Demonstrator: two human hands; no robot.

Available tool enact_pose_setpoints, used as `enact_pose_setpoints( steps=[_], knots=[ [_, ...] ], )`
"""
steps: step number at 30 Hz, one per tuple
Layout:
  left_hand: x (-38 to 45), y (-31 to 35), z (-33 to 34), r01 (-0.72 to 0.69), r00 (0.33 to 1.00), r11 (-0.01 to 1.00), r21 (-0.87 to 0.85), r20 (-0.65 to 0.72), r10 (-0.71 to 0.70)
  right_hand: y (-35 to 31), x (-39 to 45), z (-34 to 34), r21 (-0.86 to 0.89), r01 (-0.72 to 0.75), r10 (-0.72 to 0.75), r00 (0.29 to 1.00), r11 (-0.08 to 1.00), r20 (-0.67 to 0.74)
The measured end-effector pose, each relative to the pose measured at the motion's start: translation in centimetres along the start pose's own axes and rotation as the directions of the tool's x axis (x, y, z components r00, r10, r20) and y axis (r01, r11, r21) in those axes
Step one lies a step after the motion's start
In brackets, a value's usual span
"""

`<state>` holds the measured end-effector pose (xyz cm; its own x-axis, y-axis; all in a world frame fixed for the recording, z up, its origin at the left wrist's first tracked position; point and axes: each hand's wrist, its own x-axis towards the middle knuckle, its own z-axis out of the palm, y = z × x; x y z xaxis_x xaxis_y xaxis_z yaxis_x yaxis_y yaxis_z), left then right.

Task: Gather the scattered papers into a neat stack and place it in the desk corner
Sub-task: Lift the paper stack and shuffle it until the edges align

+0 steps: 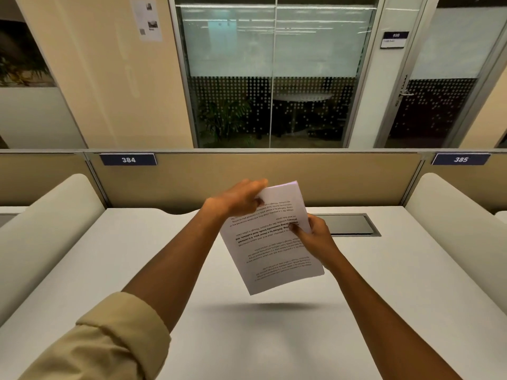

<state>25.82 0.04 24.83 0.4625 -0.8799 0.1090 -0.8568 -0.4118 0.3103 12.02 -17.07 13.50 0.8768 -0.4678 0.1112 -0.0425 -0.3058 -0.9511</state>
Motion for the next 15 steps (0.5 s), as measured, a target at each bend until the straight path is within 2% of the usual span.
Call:
enact_pose_setpoints(
  steps=[5, 8, 10, 12, 15],
  knots=[
    [-1.5, -1.8, 0.9, 0.105, 0.974, 0.987, -0.12, -0.19, -0.127, 0.6, -0.8, -0.7, 0.073, -0.03, 0.031, 0.999, 0.997, -0.015],
    [-2.9, -3.9, 1.6, 0.211, 0.929, 0.912, -0.352, -0.22, -0.299, 1.1, -1.2, -1.5, 0.12, -0.046, 0.048, 0.999, 0.992, -0.021],
    [-4.0, -5.0, 2.6, 0.231, 0.902, 0.789, -0.569, -0.18, -0.393, 1.4, -1.5, -1.7, 0.144, -0.048, 0.051, 0.999, 0.988, -0.016],
    [-5.2, -5.7, 4.2, 0.193, 0.884, 0.592, -0.782, -0.123, -0.45, 1.7, -1.7, -1.8, 0.174, -0.056, 0.059, 0.998, 0.983, -0.015],
    [-6.6, -5.7, 8.2, 0.174, 0.891, 0.338, -0.925, 0.002, -0.455, 2.6, -2.1, -1.5, 0.228, -0.077, 0.085, 0.996, 0.971, -0.023]
  ],
)
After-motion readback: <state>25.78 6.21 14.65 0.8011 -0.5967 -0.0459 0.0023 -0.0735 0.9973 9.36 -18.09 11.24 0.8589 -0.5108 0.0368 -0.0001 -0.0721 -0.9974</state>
